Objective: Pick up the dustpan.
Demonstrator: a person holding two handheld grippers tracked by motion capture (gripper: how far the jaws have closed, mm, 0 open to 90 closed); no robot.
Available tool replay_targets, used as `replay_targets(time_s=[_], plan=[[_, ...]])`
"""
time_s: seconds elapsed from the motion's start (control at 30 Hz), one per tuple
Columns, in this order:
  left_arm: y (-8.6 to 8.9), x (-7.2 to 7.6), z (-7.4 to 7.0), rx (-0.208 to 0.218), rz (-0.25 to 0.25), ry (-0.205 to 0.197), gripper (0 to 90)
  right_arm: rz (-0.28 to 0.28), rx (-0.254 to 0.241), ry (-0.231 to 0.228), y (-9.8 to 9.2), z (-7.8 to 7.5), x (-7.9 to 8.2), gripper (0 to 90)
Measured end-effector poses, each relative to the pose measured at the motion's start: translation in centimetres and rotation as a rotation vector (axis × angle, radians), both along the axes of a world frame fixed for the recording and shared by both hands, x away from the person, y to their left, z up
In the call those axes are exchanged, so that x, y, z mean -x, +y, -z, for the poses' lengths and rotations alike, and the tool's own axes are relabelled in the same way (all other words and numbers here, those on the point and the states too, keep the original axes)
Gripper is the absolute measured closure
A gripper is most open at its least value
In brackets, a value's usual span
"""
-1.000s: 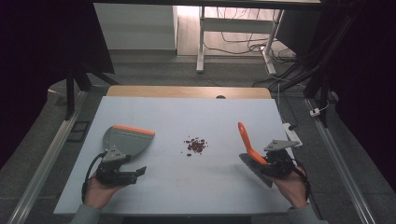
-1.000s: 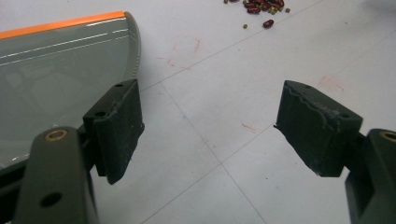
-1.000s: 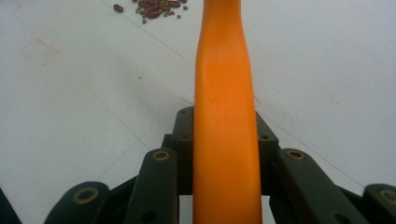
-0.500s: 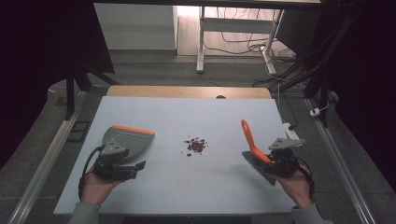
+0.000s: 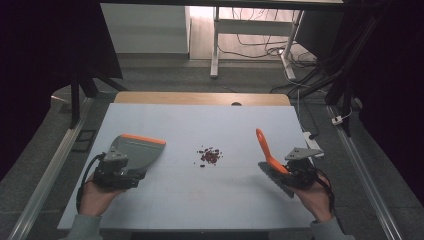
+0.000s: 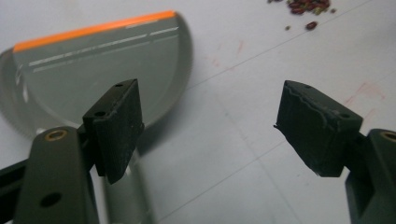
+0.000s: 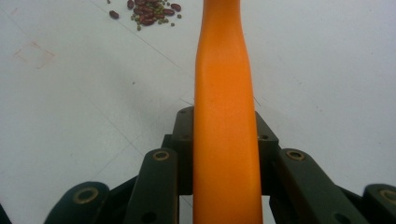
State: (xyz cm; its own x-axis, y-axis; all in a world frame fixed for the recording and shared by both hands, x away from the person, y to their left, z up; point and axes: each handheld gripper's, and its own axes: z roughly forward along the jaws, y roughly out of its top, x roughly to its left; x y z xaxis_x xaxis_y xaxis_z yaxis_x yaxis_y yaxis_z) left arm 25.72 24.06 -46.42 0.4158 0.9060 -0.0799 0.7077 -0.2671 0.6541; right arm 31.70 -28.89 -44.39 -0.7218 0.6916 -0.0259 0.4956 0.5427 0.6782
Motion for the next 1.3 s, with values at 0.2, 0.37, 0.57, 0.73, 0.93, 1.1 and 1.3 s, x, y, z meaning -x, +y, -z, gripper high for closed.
replay_targets(time_s=[0.2, 0.37, 0.57, 0.73, 0.93, 1.1, 1.3], plan=[[1.6, 0.0, -0.2, -0.018, -0.024, 0.048, 23.3, -0.011, 0.001, -0.003, 0.3, 0.0, 0.1, 70.5], [2.9, 0.2, -0.6, -0.009, -0.069, 0.07, 22.1, -0.018, 0.007, -0.001, 0.6, 0.2, 0.1, 70.5], [3.7, 0.4, -0.9, -0.006, -0.085, 0.14, 20.9, -0.02, 0.012, 0.003, 0.7, 0.2, 0.1, 70.5], [4.3, 0.3, -0.4, 0.009, -0.103, 0.19, 19.6, -0.022, 0.005, 0.01, 0.8, 0.3, 0.1, 70.5], [4.3, -0.5, 0.8, 0.047, -0.105, 0.219, 18.9, -0.023, 0.014, 0.014, 0.9, 0.5, 0.0, 70.5], [3.7, -1.7, 2.9, 0.056, -0.115, 0.264, 18.6, -0.018, 0.025, 0.019, 0.9, 0.8, -0.1, 70.5], [3.7, -2.6, 4.6, 0.064, -0.143, 0.287, 20.6, -0.015, 0.02, 0.014, 0.8, 0.7, -0.1, 70.5]])
